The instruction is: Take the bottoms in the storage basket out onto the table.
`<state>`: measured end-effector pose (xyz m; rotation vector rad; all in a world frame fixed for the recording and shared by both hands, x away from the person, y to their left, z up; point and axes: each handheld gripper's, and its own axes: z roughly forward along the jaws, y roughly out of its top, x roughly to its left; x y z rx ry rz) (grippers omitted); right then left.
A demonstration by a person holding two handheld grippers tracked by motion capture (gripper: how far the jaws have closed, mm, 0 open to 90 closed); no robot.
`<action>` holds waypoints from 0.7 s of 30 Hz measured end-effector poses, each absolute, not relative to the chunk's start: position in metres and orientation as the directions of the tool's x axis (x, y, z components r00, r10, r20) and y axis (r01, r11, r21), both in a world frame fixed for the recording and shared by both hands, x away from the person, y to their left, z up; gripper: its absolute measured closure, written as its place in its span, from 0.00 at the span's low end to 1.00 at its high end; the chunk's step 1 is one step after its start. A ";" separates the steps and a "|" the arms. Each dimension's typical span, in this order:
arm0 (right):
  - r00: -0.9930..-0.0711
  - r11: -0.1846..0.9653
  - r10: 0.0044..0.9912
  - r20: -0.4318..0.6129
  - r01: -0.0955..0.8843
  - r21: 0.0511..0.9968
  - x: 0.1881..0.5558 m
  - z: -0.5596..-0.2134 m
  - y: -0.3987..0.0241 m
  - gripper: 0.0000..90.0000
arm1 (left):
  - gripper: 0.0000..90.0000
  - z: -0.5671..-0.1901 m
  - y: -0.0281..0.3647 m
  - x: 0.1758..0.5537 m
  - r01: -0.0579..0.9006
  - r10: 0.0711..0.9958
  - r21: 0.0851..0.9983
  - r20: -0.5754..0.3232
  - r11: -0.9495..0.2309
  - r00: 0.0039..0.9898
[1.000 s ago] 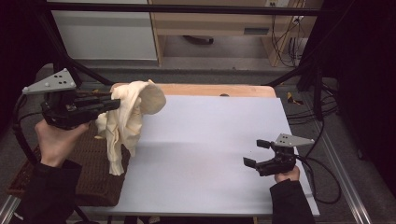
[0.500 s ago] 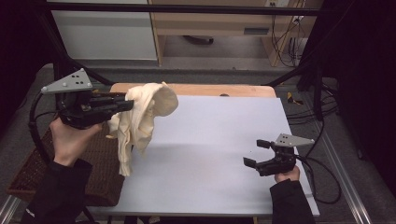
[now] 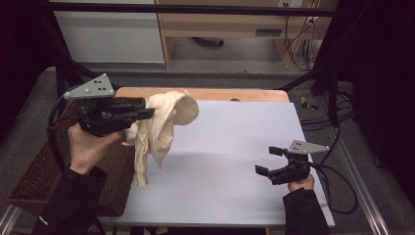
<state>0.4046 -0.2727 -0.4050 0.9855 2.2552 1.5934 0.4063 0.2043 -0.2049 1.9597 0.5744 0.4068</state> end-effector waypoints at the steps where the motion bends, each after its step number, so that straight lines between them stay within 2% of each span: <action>1: -0.755 0.192 0.624 0.201 0.398 0.897 0.405 -0.405 -0.273 0.04 | 0.91 -0.206 0.202 0.407 0.216 0.553 0.900 0.033 -0.380 0.832; 21: -0.757 0.191 0.623 0.198 0.393 0.899 0.404 -0.404 -0.274 0.04 | 0.91 -0.234 0.167 0.420 0.255 0.509 0.846 0.023 -0.469 0.860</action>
